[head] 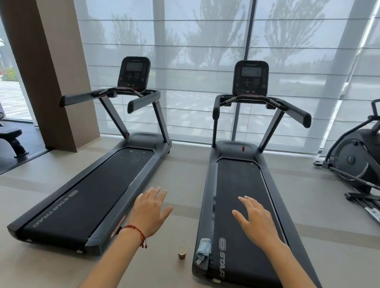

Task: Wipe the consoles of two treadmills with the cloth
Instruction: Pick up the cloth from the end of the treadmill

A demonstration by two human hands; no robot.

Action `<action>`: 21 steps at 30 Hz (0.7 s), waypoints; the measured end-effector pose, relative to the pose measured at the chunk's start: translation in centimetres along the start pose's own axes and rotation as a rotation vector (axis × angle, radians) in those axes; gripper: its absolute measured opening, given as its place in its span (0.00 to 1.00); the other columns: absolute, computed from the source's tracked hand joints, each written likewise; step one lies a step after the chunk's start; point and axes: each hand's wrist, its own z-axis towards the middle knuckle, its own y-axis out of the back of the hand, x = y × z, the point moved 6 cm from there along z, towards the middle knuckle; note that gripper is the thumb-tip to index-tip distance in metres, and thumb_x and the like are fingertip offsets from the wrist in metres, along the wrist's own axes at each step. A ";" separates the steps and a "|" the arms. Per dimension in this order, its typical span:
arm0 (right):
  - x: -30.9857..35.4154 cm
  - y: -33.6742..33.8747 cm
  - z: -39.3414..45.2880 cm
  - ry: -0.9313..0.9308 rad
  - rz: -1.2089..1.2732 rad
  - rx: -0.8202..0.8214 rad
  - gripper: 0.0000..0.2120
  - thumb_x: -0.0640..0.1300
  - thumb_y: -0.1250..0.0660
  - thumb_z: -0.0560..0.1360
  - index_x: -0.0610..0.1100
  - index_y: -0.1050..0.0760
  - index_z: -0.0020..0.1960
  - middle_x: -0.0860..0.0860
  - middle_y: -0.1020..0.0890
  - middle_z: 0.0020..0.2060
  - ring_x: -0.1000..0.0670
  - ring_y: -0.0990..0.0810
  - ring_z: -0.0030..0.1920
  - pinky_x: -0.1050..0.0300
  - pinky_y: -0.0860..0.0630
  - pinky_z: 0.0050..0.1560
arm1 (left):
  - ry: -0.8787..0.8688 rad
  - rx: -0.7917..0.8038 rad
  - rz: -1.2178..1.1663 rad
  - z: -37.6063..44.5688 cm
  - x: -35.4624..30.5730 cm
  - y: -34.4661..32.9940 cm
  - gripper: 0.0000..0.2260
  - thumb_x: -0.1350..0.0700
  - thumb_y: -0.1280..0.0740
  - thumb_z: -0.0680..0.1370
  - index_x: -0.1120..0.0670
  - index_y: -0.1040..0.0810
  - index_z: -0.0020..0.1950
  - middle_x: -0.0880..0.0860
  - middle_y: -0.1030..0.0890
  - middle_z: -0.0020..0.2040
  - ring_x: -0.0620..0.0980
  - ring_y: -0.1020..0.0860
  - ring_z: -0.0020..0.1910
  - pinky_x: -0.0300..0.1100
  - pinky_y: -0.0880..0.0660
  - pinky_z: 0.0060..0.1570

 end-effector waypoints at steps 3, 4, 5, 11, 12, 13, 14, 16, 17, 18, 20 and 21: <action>0.4 -1.2 5.2 -0.020 0.012 -0.009 0.25 0.55 0.43 0.79 0.49 0.41 0.73 0.51 0.37 0.73 0.51 0.40 0.74 0.52 0.42 0.72 | -0.007 0.003 0.020 5.1 1.8 -1.3 0.27 0.40 0.50 0.81 0.51 0.46 0.76 0.51 0.43 0.76 0.49 0.47 0.74 0.45 0.50 0.72; 0.6 -1.5 7.0 -0.025 0.012 -0.010 0.25 0.55 0.43 0.79 0.49 0.41 0.73 0.51 0.37 0.73 0.51 0.40 0.74 0.52 0.42 0.72 | -0.014 0.007 0.025 6.8 2.3 -1.6 0.27 0.40 0.51 0.81 0.51 0.46 0.76 0.51 0.43 0.76 0.49 0.47 0.74 0.45 0.50 0.72; 0.8 -1.8 8.7 -0.031 0.011 -0.010 0.25 0.55 0.43 0.79 0.49 0.41 0.73 0.51 0.37 0.74 0.51 0.40 0.74 0.52 0.42 0.72 | -0.022 0.014 0.026 8.4 2.9 -1.9 0.27 0.40 0.51 0.81 0.51 0.47 0.77 0.51 0.43 0.76 0.49 0.47 0.74 0.45 0.50 0.72; 0.8 -3.5 16.7 -0.070 0.022 -0.020 0.25 0.55 0.44 0.79 0.49 0.41 0.73 0.51 0.38 0.74 0.51 0.41 0.74 0.52 0.43 0.72 | -0.054 0.011 0.015 17.3 5.1 -4.0 0.27 0.41 0.50 0.81 0.51 0.46 0.76 0.51 0.43 0.76 0.50 0.47 0.75 0.45 0.50 0.71; 0.4 -3.9 17.8 -0.074 0.020 -0.016 0.25 0.55 0.44 0.79 0.49 0.41 0.73 0.51 0.38 0.74 0.52 0.41 0.74 0.52 0.43 0.72 | -0.056 0.013 0.007 18.6 5.2 -4.6 0.27 0.41 0.50 0.81 0.51 0.46 0.76 0.51 0.43 0.76 0.50 0.47 0.75 0.45 0.50 0.71; 0.1 -4.4 18.9 -0.077 0.019 -0.011 0.25 0.55 0.44 0.79 0.49 0.41 0.73 0.51 0.38 0.74 0.52 0.41 0.74 0.52 0.43 0.72 | -0.060 0.022 -0.001 19.8 5.2 -5.4 0.27 0.41 0.50 0.81 0.51 0.45 0.76 0.52 0.43 0.76 0.50 0.46 0.74 0.45 0.49 0.71; -0.3 -4.8 20.0 -0.080 0.020 -0.009 0.25 0.55 0.44 0.79 0.49 0.41 0.73 0.51 0.38 0.74 0.52 0.40 0.74 0.53 0.43 0.72 | -0.069 0.024 -0.009 21.1 5.1 -6.1 0.27 0.41 0.49 0.81 0.52 0.44 0.76 0.52 0.41 0.75 0.51 0.45 0.74 0.46 0.48 0.71; -1.2 -5.7 22.5 -0.086 0.026 -0.001 0.25 0.55 0.44 0.79 0.49 0.41 0.73 0.51 0.38 0.74 0.52 0.41 0.74 0.53 0.43 0.72 | -0.077 0.003 -0.036 23.7 5.0 -7.5 0.26 0.41 0.47 0.80 0.53 0.39 0.75 0.55 0.37 0.74 0.53 0.41 0.73 0.48 0.45 0.71; -1.7 -6.1 23.8 -0.087 0.027 0.002 0.25 0.55 0.44 0.79 0.49 0.41 0.73 0.51 0.38 0.74 0.52 0.41 0.74 0.53 0.43 0.72 | -0.074 -0.002 -0.044 25.0 4.9 -8.3 0.26 0.41 0.46 0.80 0.54 0.37 0.74 0.55 0.35 0.73 0.54 0.39 0.72 0.49 0.43 0.70; -2.3 -6.5 25.2 -0.088 0.026 0.006 0.25 0.55 0.44 0.79 0.49 0.41 0.73 0.51 0.38 0.74 0.52 0.41 0.74 0.53 0.43 0.72 | -0.076 -0.001 -0.042 26.3 4.7 -9.1 0.26 0.41 0.45 0.80 0.55 0.35 0.73 0.56 0.34 0.72 0.55 0.38 0.72 0.50 0.42 0.69; -3.6 -7.4 28.1 -0.089 0.034 0.009 0.25 0.55 0.44 0.79 0.49 0.41 0.73 0.51 0.38 0.74 0.52 0.41 0.74 0.53 0.44 0.72 | -0.083 -0.006 -0.035 29.2 4.2 -10.8 0.25 0.42 0.44 0.79 0.55 0.33 0.71 0.56 0.31 0.70 0.55 0.35 0.70 0.52 0.39 0.68; -4.2 -7.8 29.5 -0.088 0.043 0.008 0.25 0.55 0.44 0.79 0.49 0.41 0.73 0.51 0.38 0.74 0.52 0.41 0.74 0.53 0.44 0.72 | -0.084 -0.005 -0.037 30.7 4.0 -11.6 0.24 0.43 0.43 0.79 0.55 0.31 0.70 0.57 0.30 0.69 0.56 0.33 0.69 0.52 0.37 0.67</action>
